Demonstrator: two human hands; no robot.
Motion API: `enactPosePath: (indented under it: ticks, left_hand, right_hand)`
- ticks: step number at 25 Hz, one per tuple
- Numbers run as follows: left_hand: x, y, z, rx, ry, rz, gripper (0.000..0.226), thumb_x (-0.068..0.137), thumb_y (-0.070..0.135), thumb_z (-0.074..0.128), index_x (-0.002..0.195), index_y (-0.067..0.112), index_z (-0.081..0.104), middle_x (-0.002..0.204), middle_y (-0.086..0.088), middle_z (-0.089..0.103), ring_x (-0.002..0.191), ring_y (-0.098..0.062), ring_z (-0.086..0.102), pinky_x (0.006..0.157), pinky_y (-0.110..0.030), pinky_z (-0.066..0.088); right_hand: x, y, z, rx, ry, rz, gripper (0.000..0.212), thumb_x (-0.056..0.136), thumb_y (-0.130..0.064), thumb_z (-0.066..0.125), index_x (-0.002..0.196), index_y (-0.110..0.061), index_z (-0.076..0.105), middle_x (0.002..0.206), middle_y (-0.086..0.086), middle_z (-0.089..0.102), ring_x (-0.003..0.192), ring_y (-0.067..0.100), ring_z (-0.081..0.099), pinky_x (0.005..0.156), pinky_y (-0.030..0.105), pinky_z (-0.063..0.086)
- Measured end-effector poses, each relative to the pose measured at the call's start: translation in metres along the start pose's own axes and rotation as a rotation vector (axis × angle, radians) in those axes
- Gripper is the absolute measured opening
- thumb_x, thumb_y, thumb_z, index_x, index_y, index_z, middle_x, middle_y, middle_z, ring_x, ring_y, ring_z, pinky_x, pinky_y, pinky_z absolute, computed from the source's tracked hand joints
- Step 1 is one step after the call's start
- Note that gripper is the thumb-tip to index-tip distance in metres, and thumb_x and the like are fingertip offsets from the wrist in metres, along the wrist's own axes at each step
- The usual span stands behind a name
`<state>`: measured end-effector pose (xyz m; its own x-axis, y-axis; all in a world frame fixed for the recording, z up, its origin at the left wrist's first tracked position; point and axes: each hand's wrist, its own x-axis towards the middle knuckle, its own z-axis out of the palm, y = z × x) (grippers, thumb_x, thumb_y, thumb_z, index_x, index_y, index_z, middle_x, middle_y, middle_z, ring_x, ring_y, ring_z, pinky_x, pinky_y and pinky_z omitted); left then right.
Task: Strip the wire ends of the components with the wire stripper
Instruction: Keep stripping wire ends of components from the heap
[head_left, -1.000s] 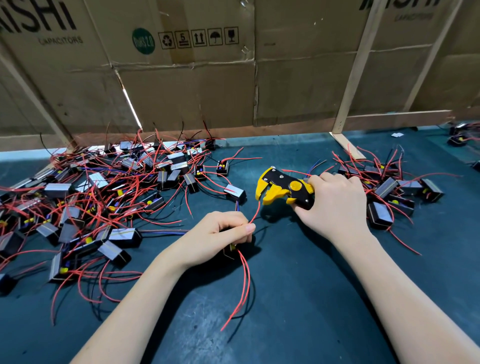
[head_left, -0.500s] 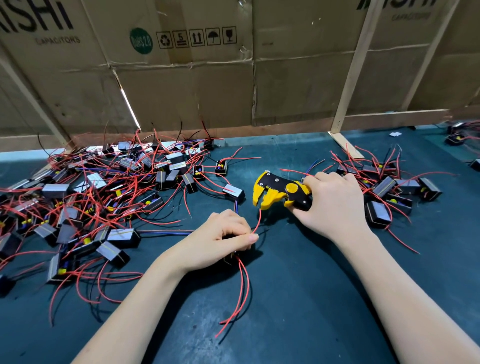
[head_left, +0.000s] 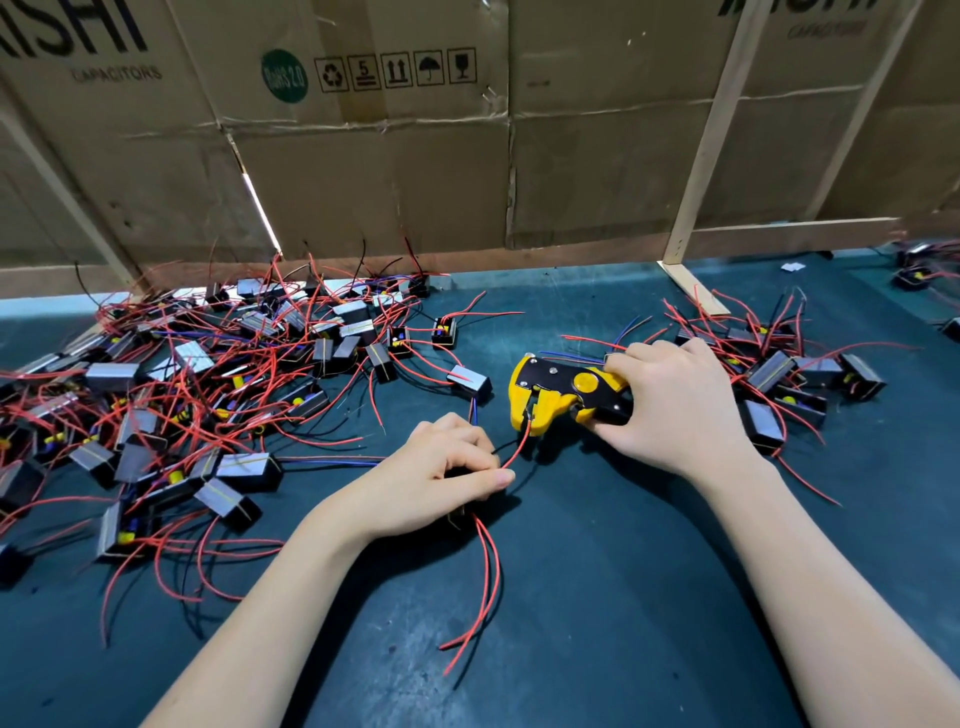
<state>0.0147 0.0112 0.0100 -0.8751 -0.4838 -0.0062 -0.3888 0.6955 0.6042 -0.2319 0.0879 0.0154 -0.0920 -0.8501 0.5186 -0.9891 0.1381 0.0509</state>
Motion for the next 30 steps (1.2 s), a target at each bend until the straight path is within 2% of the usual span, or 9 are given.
enactPosePath:
  ticks: [10, 13, 15, 19, 22, 24, 26, 28, 30]
  left_hand:
    - [0.000, 0.003, -0.001, -0.012, 0.003, -0.031, 0.041, 0.097, 0.032, 0.057, 0.058, 0.036, 0.047, 0.079, 0.014, 0.050, 0.096, -0.008, 0.042, 0.093, -0.020, 0.024]
    - [0.000, 0.002, -0.001, -0.024, 0.008, -0.028, 0.041, 0.097, 0.031, 0.057, 0.057, 0.036, 0.047, 0.079, 0.014, 0.050, 0.095, -0.007, 0.042, 0.092, -0.020, 0.024]
    - [0.000, 0.001, -0.002, -0.025, 0.011, -0.022, 0.041, 0.097, 0.031, 0.057, 0.057, 0.037, 0.047, 0.079, 0.013, 0.051, 0.097, -0.009, 0.043, 0.092, -0.022, 0.026]
    - [0.002, 0.002, -0.001, -0.041, 0.070, 0.008, 0.042, 0.097, 0.033, 0.057, 0.057, 0.031, 0.048, 0.080, 0.005, 0.053, 0.097, -0.016, 0.045, 0.093, -0.032, 0.034]
    - [-0.002, 0.002, -0.002, -0.086, 0.158, 0.029, 0.039, 0.093, 0.037, 0.060, 0.055, 0.026, 0.059, 0.083, 0.003, 0.051, 0.087, -0.015, 0.050, 0.083, -0.029, 0.040]
    - [-0.002, 0.003, 0.001, -0.131, 0.293, 0.011, 0.029, 0.094, 0.031, 0.063, 0.069, 0.021, 0.073, 0.081, 0.000, 0.051, 0.071, -0.009, 0.053, 0.069, -0.027, 0.041]
    - [0.003, 0.010, 0.009, -0.290, 0.377, 0.035, 0.020, 0.097, 0.019, 0.060, 0.111, 0.023, 0.073, 0.095, -0.002, 0.061, 0.079, -0.001, 0.059, 0.076, -0.020, 0.044]
    - [0.008, 0.018, 0.017, -0.555, 0.277, 0.046, 0.063, 0.097, 0.010, 0.055, 0.152, 0.027, 0.029, 0.137, 0.000, 0.052, 0.116, -0.002, 0.060, 0.099, -0.019, 0.044]
    - [0.010, 0.012, 0.018, -0.508, 0.239, 0.021, 0.083, 0.096, 0.012, 0.057, 0.156, 0.030, 0.002, 0.155, 0.004, 0.033, 0.135, -0.002, 0.044, 0.113, -0.024, 0.032]
  right_hand:
    - [0.001, 0.001, -0.005, -0.011, 0.054, -0.027, 0.033, 0.066, -0.052, 0.063, 0.062, -0.020, 0.057, 0.061, -0.004, 0.061, 0.060, 0.025, 0.059, 0.073, 0.039, 0.033]
    - [0.002, 0.000, -0.005, -0.031, 0.040, -0.023, 0.040, 0.068, -0.054, 0.063, 0.053, -0.019, 0.052, 0.055, 0.000, 0.061, 0.049, 0.027, 0.046, 0.070, 0.038, 0.032]
    - [0.001, -0.002, -0.006, -0.034, 0.006, -0.026, 0.044, 0.066, -0.052, 0.074, 0.049, -0.017, 0.052, 0.049, 0.003, 0.058, 0.048, 0.026, 0.035, 0.067, 0.036, 0.033]
    - [-0.001, -0.010, -0.007, 0.008, 0.076, 0.055, 0.039, 0.057, -0.038, 0.085, 0.047, -0.014, 0.056, 0.044, 0.007, 0.052, 0.043, 0.031, 0.050, 0.056, 0.030, 0.036]
    - [0.001, -0.007, -0.006, 0.007, 0.170, 0.138, 0.034, 0.068, -0.048, 0.063, 0.066, -0.015, 0.059, 0.063, 0.004, 0.060, 0.064, 0.032, 0.060, 0.069, 0.036, 0.033]
    - [0.002, -0.001, -0.005, 0.018, 0.214, 0.206, 0.036, 0.071, -0.051, 0.058, 0.071, -0.015, 0.058, 0.069, 0.003, 0.061, 0.071, 0.031, 0.060, 0.073, 0.038, 0.030]
    - [0.003, 0.002, -0.007, 0.085, 0.267, 0.291, 0.035, 0.074, -0.050, 0.064, 0.067, -0.017, 0.053, 0.066, 0.003, 0.059, 0.069, 0.032, 0.059, 0.071, 0.037, 0.031]
    - [0.002, 0.005, -0.011, 0.143, 0.315, 0.375, 0.036, 0.076, -0.046, 0.071, 0.065, -0.019, 0.050, 0.063, 0.000, 0.055, 0.067, 0.033, 0.059, 0.070, 0.038, 0.034]
    - [0.003, 0.010, -0.017, 0.153, 0.314, 0.430, 0.035, 0.078, -0.049, 0.070, 0.071, -0.018, 0.056, 0.063, -0.002, 0.053, 0.070, 0.032, 0.059, 0.072, 0.038, 0.036]
